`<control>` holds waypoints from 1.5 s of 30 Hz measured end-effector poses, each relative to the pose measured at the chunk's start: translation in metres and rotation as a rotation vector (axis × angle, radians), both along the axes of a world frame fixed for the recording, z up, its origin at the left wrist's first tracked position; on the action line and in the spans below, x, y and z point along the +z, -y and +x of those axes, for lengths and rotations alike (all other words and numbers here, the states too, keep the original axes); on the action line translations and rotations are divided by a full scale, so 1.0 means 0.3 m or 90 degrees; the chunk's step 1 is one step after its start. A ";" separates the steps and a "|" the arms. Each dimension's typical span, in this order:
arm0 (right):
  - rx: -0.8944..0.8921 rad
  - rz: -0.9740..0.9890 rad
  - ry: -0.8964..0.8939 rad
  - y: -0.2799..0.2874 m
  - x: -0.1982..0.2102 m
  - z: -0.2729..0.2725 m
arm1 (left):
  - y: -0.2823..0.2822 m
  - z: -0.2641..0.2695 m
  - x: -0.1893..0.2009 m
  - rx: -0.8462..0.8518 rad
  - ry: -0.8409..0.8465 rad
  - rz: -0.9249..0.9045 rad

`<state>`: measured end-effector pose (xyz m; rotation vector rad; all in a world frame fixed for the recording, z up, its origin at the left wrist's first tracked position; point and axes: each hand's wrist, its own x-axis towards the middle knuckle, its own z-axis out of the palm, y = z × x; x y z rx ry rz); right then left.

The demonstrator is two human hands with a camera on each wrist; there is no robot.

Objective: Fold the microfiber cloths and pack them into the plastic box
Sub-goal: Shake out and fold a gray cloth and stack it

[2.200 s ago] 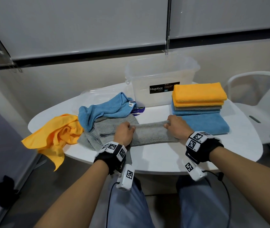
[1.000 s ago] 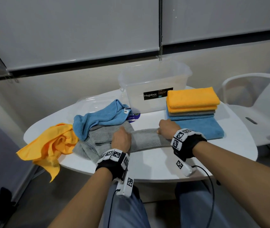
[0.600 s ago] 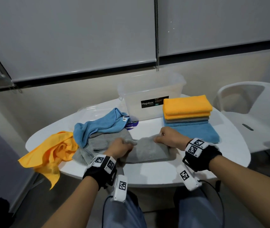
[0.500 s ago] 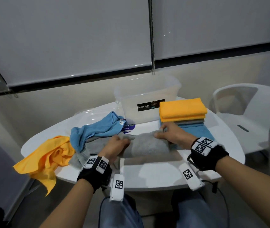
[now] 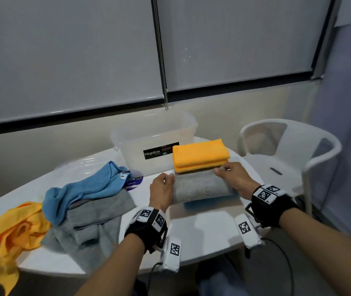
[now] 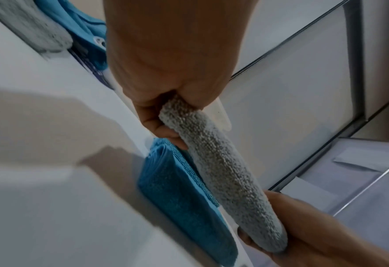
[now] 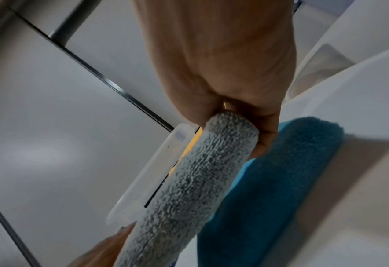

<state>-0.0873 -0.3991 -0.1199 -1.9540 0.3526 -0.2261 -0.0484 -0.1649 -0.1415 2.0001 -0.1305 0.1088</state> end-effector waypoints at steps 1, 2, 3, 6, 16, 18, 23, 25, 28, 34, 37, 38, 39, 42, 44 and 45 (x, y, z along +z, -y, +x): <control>-0.007 -0.017 0.000 0.010 -0.006 0.007 | 0.017 0.004 -0.003 0.002 0.002 0.008; -0.013 -0.036 0.002 0.021 -0.014 0.018 | 0.033 0.009 -0.007 0.006 0.006 0.011; -0.017 -0.057 0.002 0.027 -0.017 0.026 | 0.046 0.016 -0.013 0.011 0.006 0.011; -0.025 -0.124 0.008 0.048 -0.021 0.054 | 0.084 0.042 -0.030 0.020 0.001 -0.010; 0.029 0.077 -0.130 0.149 -0.093 0.029 | 0.138 0.041 -0.086 -0.002 -0.089 -0.010; 0.043 0.061 -0.138 0.175 -0.098 0.035 | 0.148 0.035 -0.092 0.006 -0.055 0.011; 0.006 -0.001 -0.144 0.173 -0.135 0.063 | 0.170 -0.011 -0.108 0.038 -0.040 0.012; -0.012 -0.032 -0.131 0.168 -0.143 0.073 | 0.174 -0.015 -0.104 0.042 -0.041 0.020; -0.040 -0.097 -0.101 0.148 -0.152 0.075 | 0.172 -0.012 -0.093 0.033 -0.051 0.074; -0.049 -0.292 -0.041 0.165 -0.062 0.019 | 0.075 -0.027 -0.042 0.002 0.055 0.290; -0.014 -0.410 0.069 0.139 -0.007 -0.047 | 0.054 -0.061 -0.017 -0.070 0.226 0.327; 0.022 -0.427 0.099 0.114 0.001 -0.070 | 0.066 -0.078 -0.017 -0.115 0.281 0.346; 0.069 -0.437 0.115 0.087 -0.001 -0.090 | 0.083 -0.096 -0.021 -0.165 0.324 0.380; 0.223 -0.489 0.052 0.020 -0.028 -0.118 | 0.142 -0.130 -0.060 -0.285 0.323 0.536; 0.266 -0.523 -0.016 0.005 -0.048 -0.112 | 0.164 -0.126 -0.087 -0.325 0.240 0.605; 0.268 -0.525 -0.042 0.004 -0.055 -0.107 | 0.167 -0.120 -0.093 -0.335 0.209 0.621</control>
